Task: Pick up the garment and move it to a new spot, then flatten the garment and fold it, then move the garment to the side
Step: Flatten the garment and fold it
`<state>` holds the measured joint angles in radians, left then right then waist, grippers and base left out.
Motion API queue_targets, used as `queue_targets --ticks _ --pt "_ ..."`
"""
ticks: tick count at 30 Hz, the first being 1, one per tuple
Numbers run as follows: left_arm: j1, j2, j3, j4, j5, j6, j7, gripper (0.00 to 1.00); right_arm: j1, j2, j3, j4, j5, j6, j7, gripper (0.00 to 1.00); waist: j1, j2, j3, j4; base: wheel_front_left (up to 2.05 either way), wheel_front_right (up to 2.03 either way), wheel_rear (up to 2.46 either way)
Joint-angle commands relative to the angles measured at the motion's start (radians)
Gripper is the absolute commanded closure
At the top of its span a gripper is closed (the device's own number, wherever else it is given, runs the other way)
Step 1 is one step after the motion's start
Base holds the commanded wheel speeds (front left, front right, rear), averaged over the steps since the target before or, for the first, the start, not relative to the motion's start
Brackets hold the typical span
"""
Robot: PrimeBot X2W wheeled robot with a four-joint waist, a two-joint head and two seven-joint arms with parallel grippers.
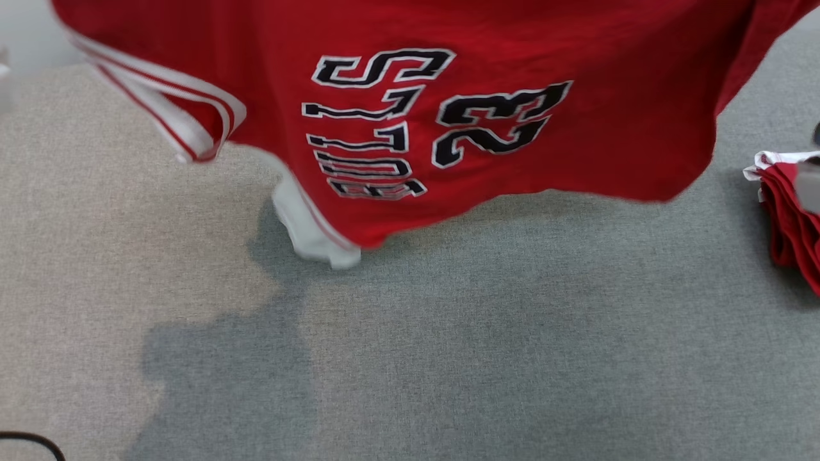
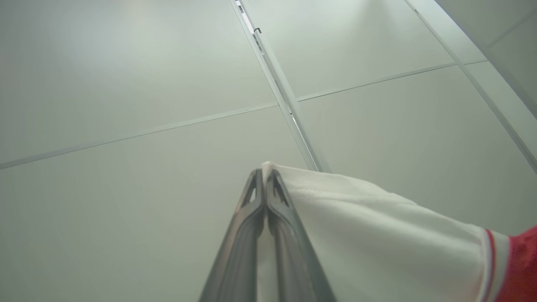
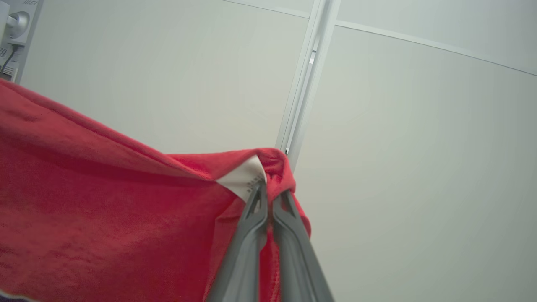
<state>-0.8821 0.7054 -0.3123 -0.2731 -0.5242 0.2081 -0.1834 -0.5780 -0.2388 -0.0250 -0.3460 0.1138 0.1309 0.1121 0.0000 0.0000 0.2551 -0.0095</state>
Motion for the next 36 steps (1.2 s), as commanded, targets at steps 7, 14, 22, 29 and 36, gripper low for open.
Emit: queue_targets --ticks 7,14,22,29,36 --pt "-0.116 -0.005 -0.018 -0.044 0.031 0.004 0.053 1.00 -0.053 -0.001 -0.016 0.001 0.029 0.000 0.019 1.00 0.0000 0.0000 -0.023 0.002 0.00 0.00 0.00" --pt "-0.179 -0.031 -0.061 -0.004 0.027 -0.022 0.085 1.00 -0.080 0.018 -0.002 0.073 0.068 0.000 0.014 1.00 0.0000 0.0000 -0.010 0.002 0.00 0.00 0.00" --pt "-0.289 -0.087 -0.131 0.218 0.002 -0.114 0.096 1.00 -0.244 0.036 0.047 0.332 0.130 0.000 -0.038 1.00 0.0000 0.0000 0.058 -0.009 0.00 0.00 0.00" --pt "-0.517 -0.185 -0.194 0.675 0.019 -0.238 0.050 1.00 -0.548 0.071 0.122 0.718 0.145 0.000 -0.157 1.00 0.0000 0.0000 0.118 -0.010 0.00 0.00 0.00" --pt "-0.697 -0.237 -0.229 1.015 0.062 -0.280 -0.015 1.00 -0.795 0.152 0.098 1.060 0.168 0.000 -0.300 1.00 0.0000 0.0000 0.132 -0.026 0.00 0.00 0.00"
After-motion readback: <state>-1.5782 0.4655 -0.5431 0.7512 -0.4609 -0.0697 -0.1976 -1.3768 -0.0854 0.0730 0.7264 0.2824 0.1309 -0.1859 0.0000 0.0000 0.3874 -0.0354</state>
